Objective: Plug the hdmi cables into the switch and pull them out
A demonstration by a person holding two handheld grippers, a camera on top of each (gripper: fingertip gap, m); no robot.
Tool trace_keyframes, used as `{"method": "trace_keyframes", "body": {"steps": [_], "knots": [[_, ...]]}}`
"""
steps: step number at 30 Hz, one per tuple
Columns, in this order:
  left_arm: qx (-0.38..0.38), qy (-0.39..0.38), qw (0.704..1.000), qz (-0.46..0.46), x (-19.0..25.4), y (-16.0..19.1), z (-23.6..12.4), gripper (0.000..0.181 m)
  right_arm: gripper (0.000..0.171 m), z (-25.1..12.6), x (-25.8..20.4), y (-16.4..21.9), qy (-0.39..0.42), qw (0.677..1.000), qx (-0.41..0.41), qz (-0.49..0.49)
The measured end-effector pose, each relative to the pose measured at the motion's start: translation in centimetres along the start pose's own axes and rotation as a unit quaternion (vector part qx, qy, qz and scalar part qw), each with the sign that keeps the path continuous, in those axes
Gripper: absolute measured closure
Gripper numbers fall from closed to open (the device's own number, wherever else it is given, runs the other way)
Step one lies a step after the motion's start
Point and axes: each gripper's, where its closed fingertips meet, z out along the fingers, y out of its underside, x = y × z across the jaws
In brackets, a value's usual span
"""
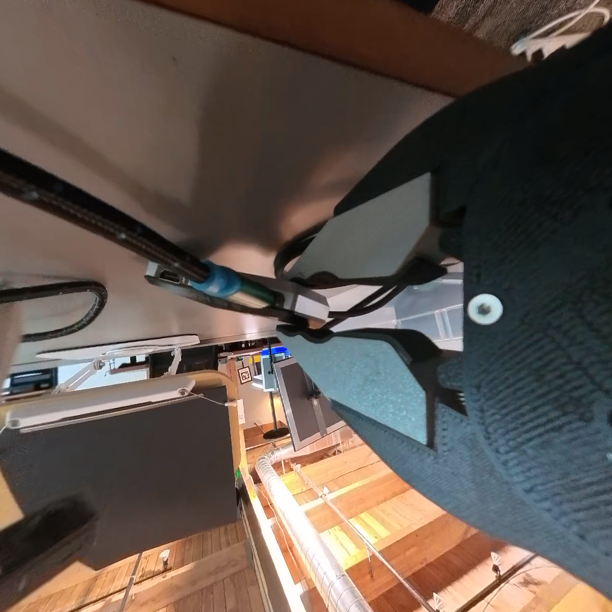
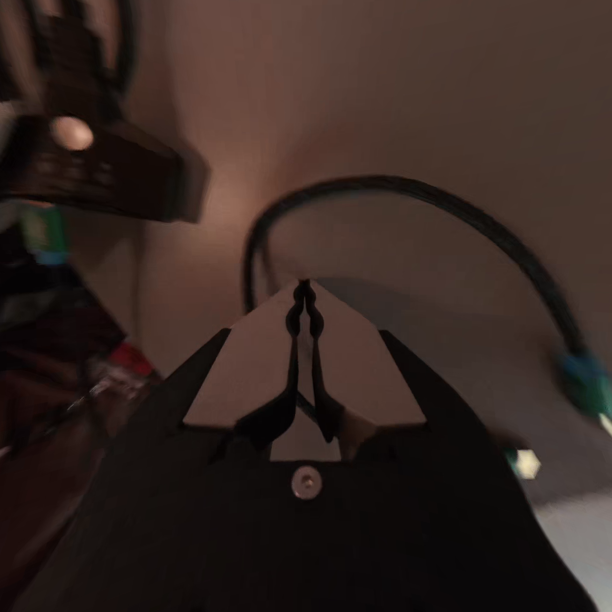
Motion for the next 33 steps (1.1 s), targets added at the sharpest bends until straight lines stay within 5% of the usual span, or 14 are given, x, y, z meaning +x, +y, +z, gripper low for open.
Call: {"method": "trace_keyframes", "body": {"steps": [1,3,7,15,19,24,30,33], "knots": [[0.000,0.002,1.000,-0.002,0.0,0.0,0.1,0.161,0.171,-1.0,1.3,0.2,0.053,0.998,0.013,0.021],[-0.001,0.003,1.000,-0.002,-0.1,-0.1,0.2,0.161,0.130,-2.6,1.9,0.0,0.075,0.992,0.051,0.093],[-0.006,0.004,1.000,-0.007,-0.1,-0.2,0.4,0.161,0.109,-3.3,0.7,-2.6,0.059,0.973,0.148,0.168],[-0.025,-0.004,1.000,-0.001,0.0,-0.1,0.0,0.161,0.133,-0.8,5.2,-6.2,0.131,0.906,0.225,0.334],[-0.027,-0.011,1.000,-0.006,0.0,0.2,0.1,0.161,0.151,0.5,3.5,-8.3,0.055,0.938,0.217,0.266],[-0.031,-0.017,0.999,-0.010,0.1,0.8,0.2,0.161,0.161,1.8,-0.5,-7.8,-0.055,0.988,0.131,0.057],[-0.043,-0.013,0.999,-0.010,0.0,1.3,0.7,0.161,0.167,-0.5,-1.0,0.6,0.006,0.969,-0.048,-0.244],[-0.052,-0.015,0.998,-0.007,-0.1,1.4,1.3,0.161,0.155,-1.9,-0.5,2.2,0.043,0.964,-0.063,-0.256]]}}
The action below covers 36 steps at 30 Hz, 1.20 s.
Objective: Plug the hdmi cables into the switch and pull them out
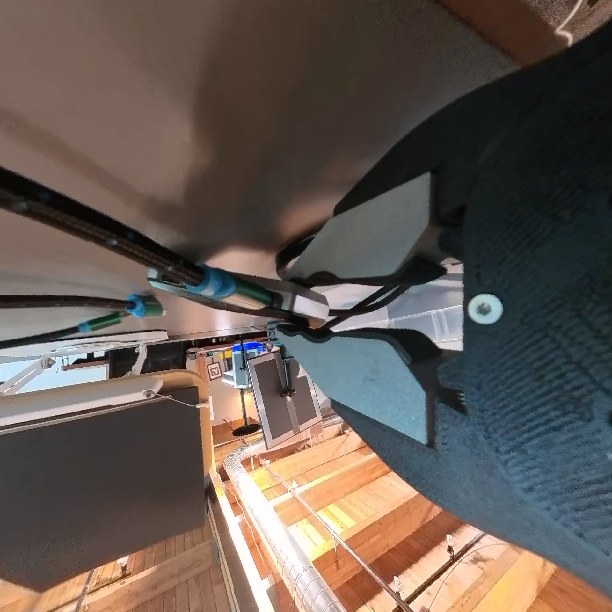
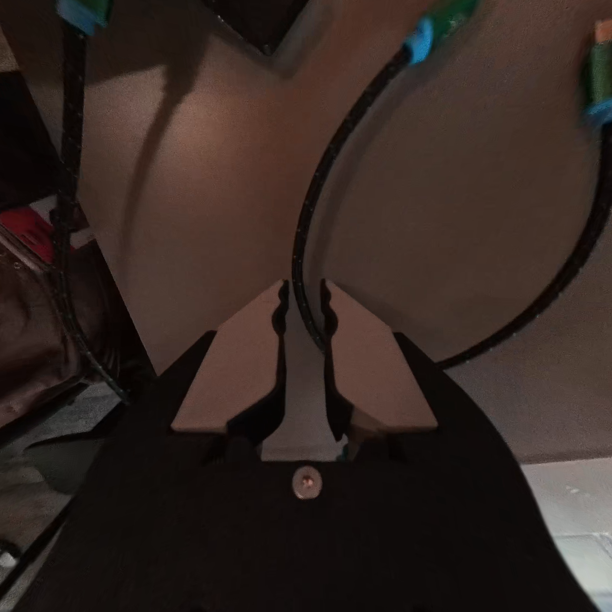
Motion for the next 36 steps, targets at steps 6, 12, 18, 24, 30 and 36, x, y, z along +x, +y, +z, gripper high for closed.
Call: {"method": "trace_keyframes", "body": {"steps": [6,12,18,24,30,36], "knots": [[-0.013,-0.015,1.000,0.002,-0.1,0.2,1.0,0.161,0.135,-0.4,2.0,-3.4,0.069,0.982,0.082,0.156],[-0.013,-0.032,0.999,-0.002,0.1,0.5,1.1,0.161,0.131,1.4,4.1,-9.3,0.095,0.954,0.150,0.240],[-0.017,-0.013,1.000,-0.004,0.0,0.8,1.4,0.161,0.158,3.2,4.8,-10.9,0.127,0.961,0.165,0.182],[-0.008,0.017,1.000,-0.006,-0.4,0.8,1.7,0.161,0.162,0.5,2.4,-8.8,0.258,0.951,0.170,-0.022],[0.037,0.011,0.999,0.008,-1.7,-1.5,2.7,0.161,0.163,-1.3,-0.7,-6.3,0.392,0.889,0.109,-0.208],[0.081,0.011,0.997,0.019,-1.6,-4.6,2.7,0.161,0.163,0.1,-0.1,-5.8,0.436,0.866,0.079,-0.231]]}}
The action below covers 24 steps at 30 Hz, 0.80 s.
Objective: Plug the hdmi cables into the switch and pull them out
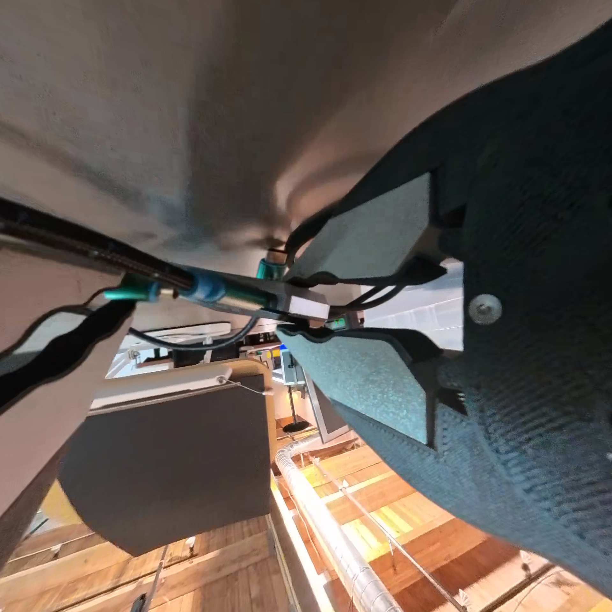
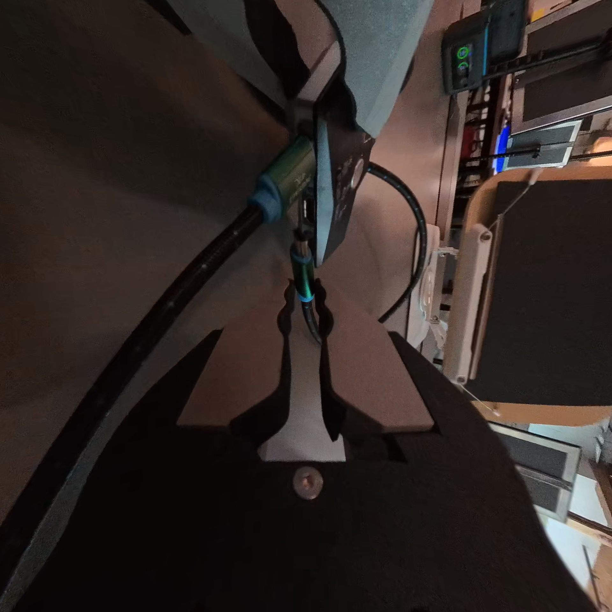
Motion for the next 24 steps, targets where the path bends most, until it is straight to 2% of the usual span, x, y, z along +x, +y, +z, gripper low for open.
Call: {"method": "trace_keyframes", "body": {"steps": [5,7,11,15,18,19,21,24], "knots": [[-0.019,-0.020,0.998,0.049,0.7,1.0,0.4,0.162,0.161,0.1,-1.4,0.5,-0.047,0.995,0.067,0.051],[-0.017,-0.022,0.998,0.050,0.8,1.1,0.2,0.162,0.152,-0.7,-1.8,0.5,-0.115,0.985,0.097,0.088],[-0.018,-0.030,0.997,0.064,0.9,1.5,-0.4,0.162,0.131,-2.3,-0.7,0.5,-0.240,0.944,0.147,0.175],[-0.020,-0.032,0.998,0.059,1.0,1.8,-0.8,0.162,0.139,-2.0,0.9,0.7,-0.366,0.875,0.154,0.276],[-0.023,-0.031,0.998,0.054,1.1,2.0,-1.0,0.162,0.144,-2.4,0.8,0.0,-0.493,0.787,0.157,0.335],[-0.023,-0.030,0.998,0.052,1.1,2.0,-1.1,0.162,0.144,-2.2,0.9,0.1,-0.508,0.770,0.154,0.354],[-0.023,-0.028,0.998,0.050,1.2,2.2,-1.4,0.162,0.141,-2.1,0.8,0.1,-0.514,0.762,0.159,0.362],[-0.021,-0.024,0.999,0.044,1.2,2.3,-1.5,0.162,0.140,-1.6,-0.1,0.8,-0.471,0.808,0.153,0.321]]}}
